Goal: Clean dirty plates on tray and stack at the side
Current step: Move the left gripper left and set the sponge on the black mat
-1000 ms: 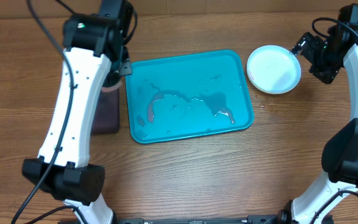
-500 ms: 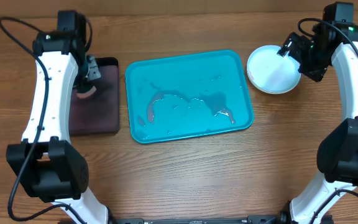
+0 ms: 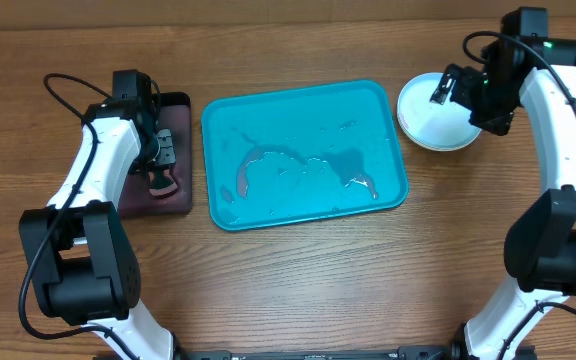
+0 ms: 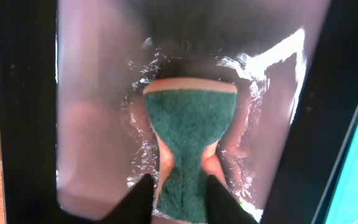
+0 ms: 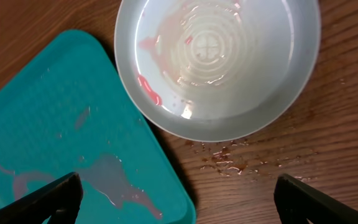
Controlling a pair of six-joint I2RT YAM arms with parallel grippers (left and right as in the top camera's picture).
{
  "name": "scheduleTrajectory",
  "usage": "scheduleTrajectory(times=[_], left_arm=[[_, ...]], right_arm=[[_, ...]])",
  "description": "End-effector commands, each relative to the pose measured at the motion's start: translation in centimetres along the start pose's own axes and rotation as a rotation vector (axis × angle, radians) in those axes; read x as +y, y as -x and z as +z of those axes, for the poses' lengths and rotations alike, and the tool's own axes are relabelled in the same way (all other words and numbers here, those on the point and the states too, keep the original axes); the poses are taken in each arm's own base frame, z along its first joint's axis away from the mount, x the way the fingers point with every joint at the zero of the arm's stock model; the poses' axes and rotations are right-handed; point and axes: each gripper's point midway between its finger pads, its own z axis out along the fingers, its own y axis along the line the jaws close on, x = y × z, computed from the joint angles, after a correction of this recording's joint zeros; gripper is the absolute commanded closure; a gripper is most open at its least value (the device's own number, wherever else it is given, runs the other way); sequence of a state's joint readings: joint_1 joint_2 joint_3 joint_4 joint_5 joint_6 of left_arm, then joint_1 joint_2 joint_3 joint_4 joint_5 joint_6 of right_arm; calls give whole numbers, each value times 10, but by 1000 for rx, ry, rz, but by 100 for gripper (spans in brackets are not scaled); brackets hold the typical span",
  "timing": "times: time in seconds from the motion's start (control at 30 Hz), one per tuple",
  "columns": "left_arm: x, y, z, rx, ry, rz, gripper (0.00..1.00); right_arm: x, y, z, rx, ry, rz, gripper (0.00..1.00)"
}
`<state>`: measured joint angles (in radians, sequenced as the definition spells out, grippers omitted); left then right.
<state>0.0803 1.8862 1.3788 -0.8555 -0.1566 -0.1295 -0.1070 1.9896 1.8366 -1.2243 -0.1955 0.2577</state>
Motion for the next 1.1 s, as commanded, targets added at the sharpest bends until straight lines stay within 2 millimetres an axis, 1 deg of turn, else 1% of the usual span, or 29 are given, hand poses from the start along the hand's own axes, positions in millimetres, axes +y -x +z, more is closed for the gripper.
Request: scheduleTrajectory(times=[0.0, 0.1, 0.13, 0.2, 0.27, 0.33, 0.47, 0.53, 0.57, 0.63, 0.67, 0.7, 0.8, 0.87, 0.93, 1.07], left_arm=[[-2, -1, 3, 7, -7, 19, 64], [-2, 0, 2, 3, -8, 18, 54], [-2, 2, 1, -1, -8, 18, 53], [-2, 8, -5, -13, -10, 16, 51], [-2, 14, -16, -22, -12, 17, 50], [-2, 22, -33, -29, -14, 20, 51], [-7, 38, -78, -53, -23, 38, 51], [-13, 41, -101, -61, -39, 52, 42], [-17, 42, -113, -67, -45, 58, 34], [-26, 42, -135, -80, -56, 85, 17], [-30, 41, -145, -88, -60, 99, 6], [-36, 40, -156, -97, -67, 115, 0], [-53, 35, -184, -129, -91, 139, 0], [-64, 32, -194, -142, -107, 136, 0], [-76, 28, -198, -149, -119, 147, 0], [-92, 21, -199, -145, -129, 190, 0]], right_arm=[[3, -2, 17, 37, 0, -43, 0], [0, -5, 27, 53, -5, -22, 0], [0, -5, 28, 51, -5, -20, 0], [0, -3, 29, 42, -4, 2, 0], [1, 0, 29, 33, 0, 25, 0], [2, 1, 29, 28, 6, 35, 0], [5, 0, 25, 29, 23, 34, 0], [9, 1, 16, 11, 35, 27, 0], [12, 1, 10, -2, 41, 21, 0], [18, 2, -8, -43, 55, 7, 0], [21, 3, -19, -67, 63, -1, 0], [24, 3, -33, -95, 73, -12, 0], [31, -1, -75, -179, 96, -40, 0], [31, -8, -105, -239, 95, -52, 0], [30, -18, -134, -293, 88, -61, 0], [27, -43, -183, -378, 88, -103, 0]])
